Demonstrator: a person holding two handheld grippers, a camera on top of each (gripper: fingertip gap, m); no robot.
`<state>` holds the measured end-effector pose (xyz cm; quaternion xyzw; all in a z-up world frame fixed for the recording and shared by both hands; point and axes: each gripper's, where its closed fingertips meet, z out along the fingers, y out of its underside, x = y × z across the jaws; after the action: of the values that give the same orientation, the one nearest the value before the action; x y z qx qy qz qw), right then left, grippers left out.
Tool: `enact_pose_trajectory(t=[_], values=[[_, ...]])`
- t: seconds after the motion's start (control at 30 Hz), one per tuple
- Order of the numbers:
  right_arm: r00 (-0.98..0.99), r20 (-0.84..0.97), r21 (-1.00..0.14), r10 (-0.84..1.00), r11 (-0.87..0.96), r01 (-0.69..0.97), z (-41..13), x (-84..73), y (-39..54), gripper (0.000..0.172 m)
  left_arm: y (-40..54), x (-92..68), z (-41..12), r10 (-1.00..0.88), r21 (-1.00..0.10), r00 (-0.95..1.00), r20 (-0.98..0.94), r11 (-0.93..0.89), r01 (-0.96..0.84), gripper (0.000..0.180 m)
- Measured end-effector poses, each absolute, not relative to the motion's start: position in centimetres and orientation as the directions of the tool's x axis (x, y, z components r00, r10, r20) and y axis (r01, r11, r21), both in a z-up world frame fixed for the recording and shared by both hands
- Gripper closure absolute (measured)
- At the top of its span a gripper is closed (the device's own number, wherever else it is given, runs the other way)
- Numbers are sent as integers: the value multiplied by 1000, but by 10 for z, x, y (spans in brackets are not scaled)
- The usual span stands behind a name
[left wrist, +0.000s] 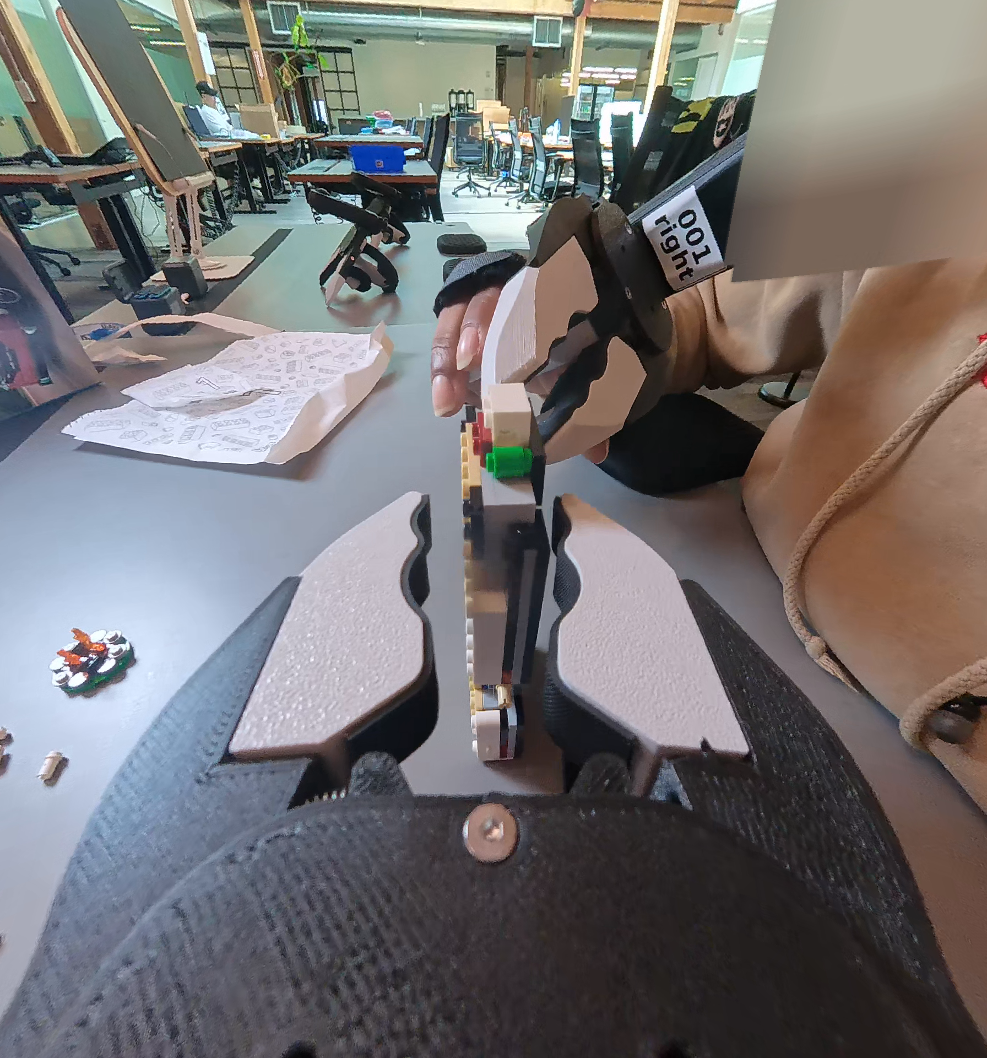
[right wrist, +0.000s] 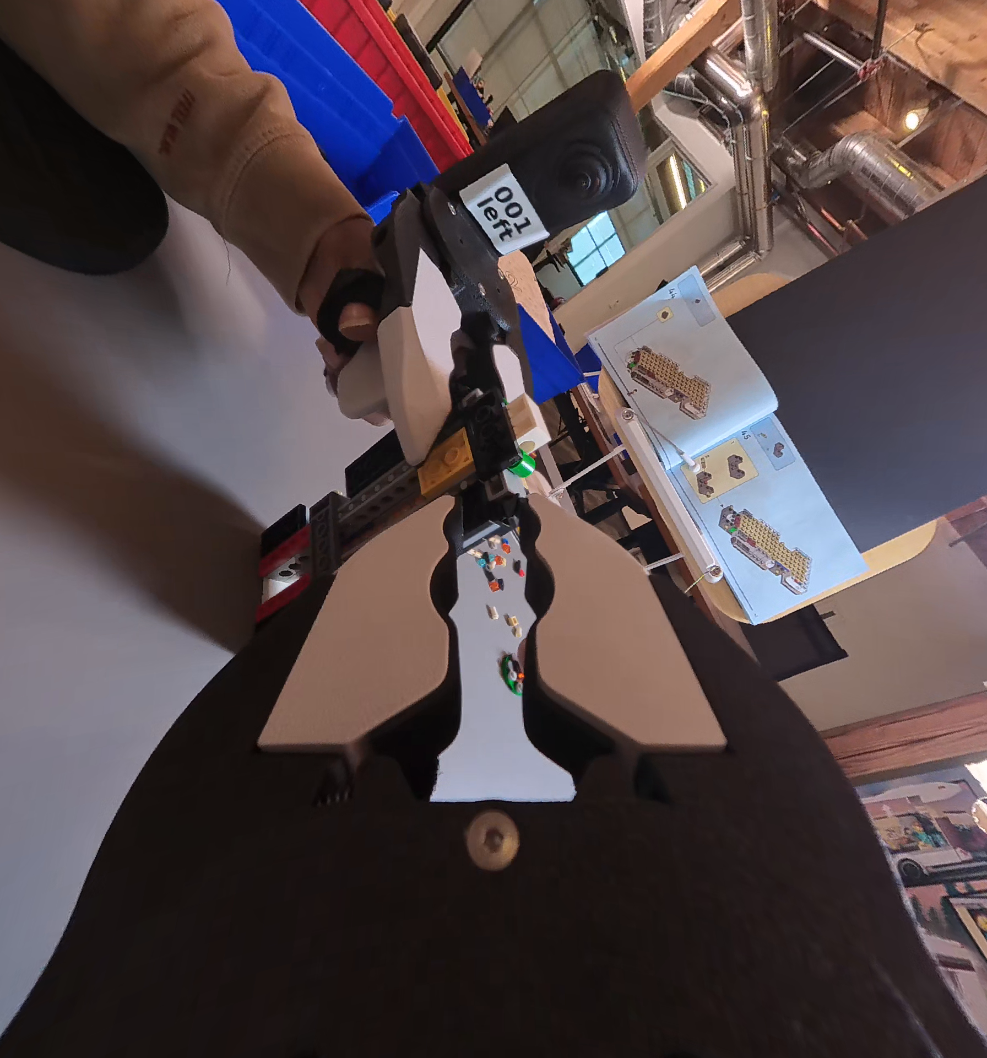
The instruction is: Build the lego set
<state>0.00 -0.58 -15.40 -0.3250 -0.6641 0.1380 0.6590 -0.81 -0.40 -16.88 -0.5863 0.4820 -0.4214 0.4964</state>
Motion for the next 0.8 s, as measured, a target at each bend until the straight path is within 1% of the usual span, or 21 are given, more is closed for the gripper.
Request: enact_pose_trajectory(t=[0.1, 0.13, 0.23, 0.27, 0.47, 0.8], values=[[97, 790, -609, 605, 757, 239, -153, 0, -5, 156, -3, -2, -178, -982, -979, 188, -28, -11, -203, 138], [99, 791, -608, 603, 759, 235, -153, 0, -5, 156, -5, 1, -181, -983, -977, 179, -30, -9, -214, 140], [100, 791, -609, 603, 762, 219, -153, 0, -6, 156, -2, 7, -186, -980, -978, 194, -40, -2, -211, 155], [103, 794, -606, 600, 765, 219, -153, 0, -5, 156, -2, 7, -185, -981, -980, 193, -14, -25, -199, 156], [109, 799, -598, 591, 765, 241, -153, 1, 0, 156, 4, 8, -185, -975, -982, 215, 53, -90, -167, 156], [115, 822, -567, 557, 783, 257, -153, 1, 2, 157, 5, 8, -185, -976, -980, 203, 83, -117, -160, 156]])
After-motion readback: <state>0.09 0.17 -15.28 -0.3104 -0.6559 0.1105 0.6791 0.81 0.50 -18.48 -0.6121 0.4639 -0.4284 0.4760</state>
